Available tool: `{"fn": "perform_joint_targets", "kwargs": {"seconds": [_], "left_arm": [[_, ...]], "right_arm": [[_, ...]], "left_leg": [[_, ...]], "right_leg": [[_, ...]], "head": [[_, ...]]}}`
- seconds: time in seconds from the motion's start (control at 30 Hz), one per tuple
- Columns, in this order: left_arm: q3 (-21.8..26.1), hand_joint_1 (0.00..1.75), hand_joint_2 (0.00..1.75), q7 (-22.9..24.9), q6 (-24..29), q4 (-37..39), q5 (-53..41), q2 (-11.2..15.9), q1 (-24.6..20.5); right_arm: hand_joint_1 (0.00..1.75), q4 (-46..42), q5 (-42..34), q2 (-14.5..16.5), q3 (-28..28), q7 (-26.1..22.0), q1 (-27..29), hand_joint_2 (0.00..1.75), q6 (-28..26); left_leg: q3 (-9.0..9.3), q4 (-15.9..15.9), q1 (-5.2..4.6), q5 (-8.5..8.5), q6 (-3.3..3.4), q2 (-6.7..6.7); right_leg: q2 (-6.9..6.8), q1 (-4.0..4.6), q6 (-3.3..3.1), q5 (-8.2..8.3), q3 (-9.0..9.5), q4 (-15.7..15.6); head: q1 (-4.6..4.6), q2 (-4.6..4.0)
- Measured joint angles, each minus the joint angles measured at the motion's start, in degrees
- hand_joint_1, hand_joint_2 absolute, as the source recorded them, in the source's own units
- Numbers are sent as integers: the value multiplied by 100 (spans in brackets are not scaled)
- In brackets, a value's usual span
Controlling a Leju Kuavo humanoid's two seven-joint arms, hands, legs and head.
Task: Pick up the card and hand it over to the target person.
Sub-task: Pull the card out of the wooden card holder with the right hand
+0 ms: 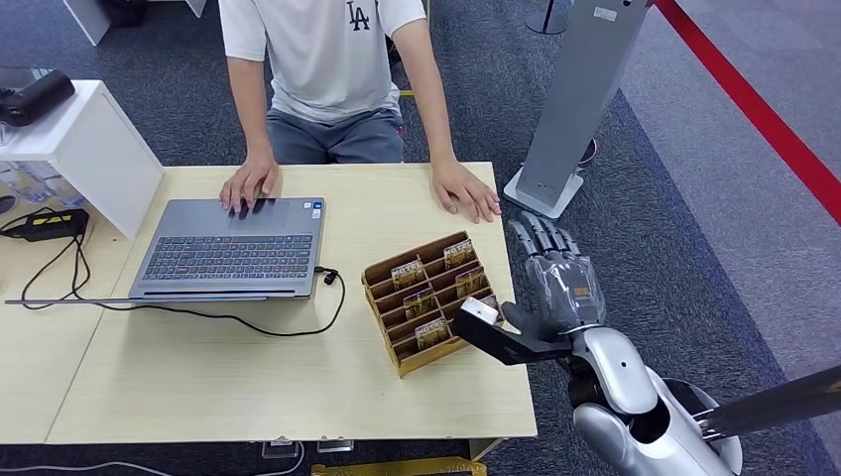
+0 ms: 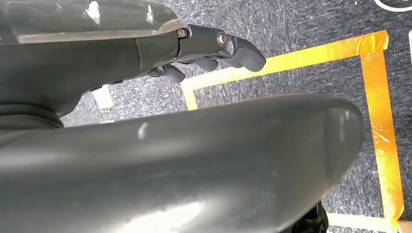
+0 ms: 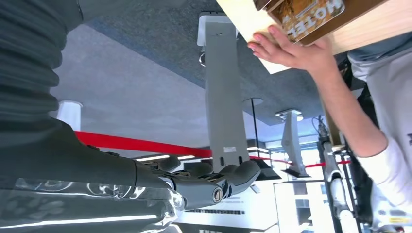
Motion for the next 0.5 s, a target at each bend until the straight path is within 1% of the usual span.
{"fn": "perform_joint_targets", "kwargs": {"seconds": [0.07, 0.1, 0.17, 0.27, 0.3, 0.47, 0.5], "left_arm": [[-3, 0, 0, 12, 1, -10, -4, 10, -2], [-5, 0, 0, 19, 1, -15, -7, 16, -3], [-6, 0, 0, 35, 1, -25, -12, 22, -4], [-13, 0, 0, 51, 5, -38, -23, 25, -6], [-15, 0, 0, 53, 6, -41, -27, 24, -7], [-18, 0, 0, 54, 25, -58, -44, 23, -9], [-17, 0, 0, 54, 23, -61, -46, 26, -9]], "right_arm": [[64, 121, -23, -26, 84, 29, -75, 175, 55], [74, 181, -35, -42, 125, 42, -109, 175, 79], [70, 258, -83, -69, 195, 77, -149, 175, 109], [84, 396, -169, -95, 302, 130, -195, 175, 132], [86, 437, -188, -100, 328, 142, -204, 175, 134], [68, 692, -343, -120, 527, 214, -252, 175, 141], [58, 733, -376, -122, 572, 228, -260, 175, 137]], "left_leg": [[2, -3, 0, 2, 1, -1], [3, -4, 0, 3, 1, -3], [2, -4, 0, 3, 1, -7], [2, -5, 0, 3, 1, -8], [3, -6, 0, 3, 1, -7], [8, -12, 0, 5, 0, -9], [7, -11, 0, 5, 0, -10]], "right_leg": [[-1, 0, 0, 2, 3, -4], [-2, 0, 0, 2, 5, -5], [-7, 1, 0, 2, 6, -5], [-9, 0, 0, 1, 7, -6], [-8, 0, 0, 1, 7, -6], [-9, 0, -2, 2, 12, -11], [-10, 0, -2, 2, 11, -11]], "head": [[0, 0], [0, 0], [0, 0], [0, 0], [0, 0], [0, 0], [0, 0]]}}
